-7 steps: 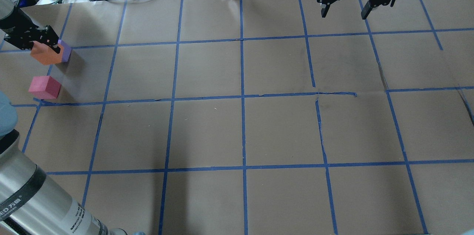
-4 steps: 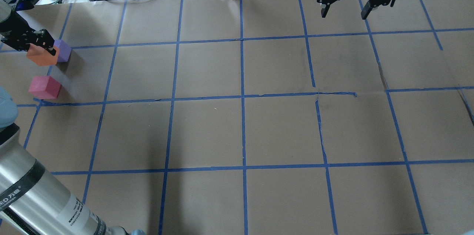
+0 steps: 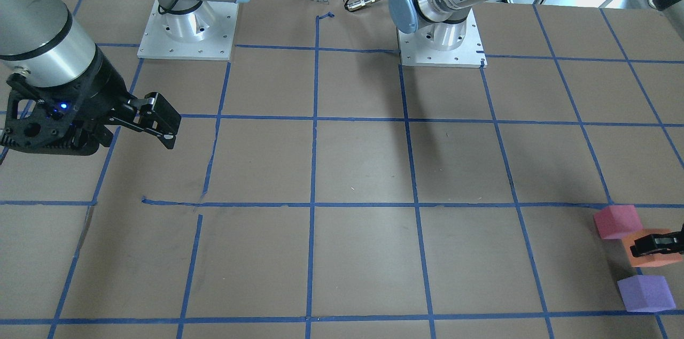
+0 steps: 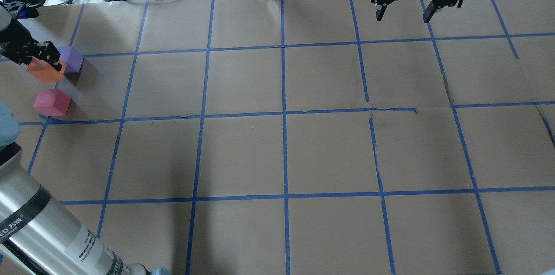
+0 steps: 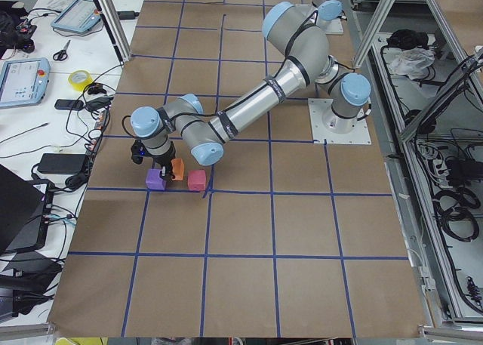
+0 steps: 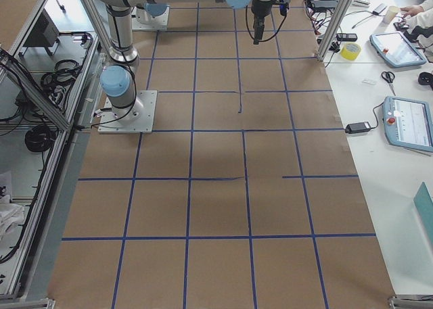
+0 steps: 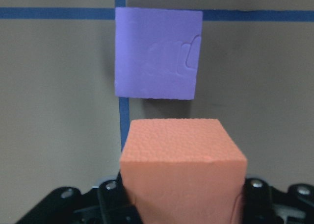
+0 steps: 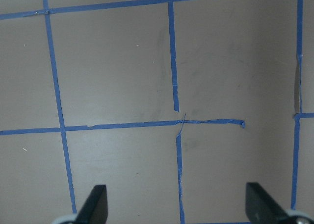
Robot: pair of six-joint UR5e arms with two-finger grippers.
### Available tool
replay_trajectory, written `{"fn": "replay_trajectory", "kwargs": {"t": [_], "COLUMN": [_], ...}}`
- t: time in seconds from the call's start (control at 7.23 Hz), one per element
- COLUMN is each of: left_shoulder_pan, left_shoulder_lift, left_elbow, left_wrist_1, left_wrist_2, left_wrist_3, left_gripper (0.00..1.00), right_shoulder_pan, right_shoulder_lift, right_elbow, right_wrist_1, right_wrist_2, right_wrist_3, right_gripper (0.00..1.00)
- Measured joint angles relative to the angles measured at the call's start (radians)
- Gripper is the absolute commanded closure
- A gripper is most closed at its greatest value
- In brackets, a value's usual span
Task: Arrange blocks in a line
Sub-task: 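Lower the orange cube into the gap between the purple and pink cubes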
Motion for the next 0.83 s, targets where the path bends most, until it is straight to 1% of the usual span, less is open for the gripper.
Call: {"fn": "replay_trajectory", "kwargs": {"t": [0.55, 0.83], "left_shoulder_pan": [0.003, 0.004], "left_shoulder_lift": [-0.011, -0.021], "left_elbow": [0.006, 0.001], "left_wrist_1": [0.008, 0.034], "left_wrist_2": [0.011, 0.011], "left_wrist_3": [0.004, 0.012], "left_gripper": [1.00, 1.00], "right_shoulder_pan": [0.000, 0.000], "right_shoulder_lift": [0.000, -0.001], "right_elbow": [0.000, -0.001], "right_wrist_1": [0.000, 0.001], "right_wrist_2": [0.001, 0.000], "right_wrist_3": [0.000, 0.000], "right_gripper": [0.00, 0.00]}}
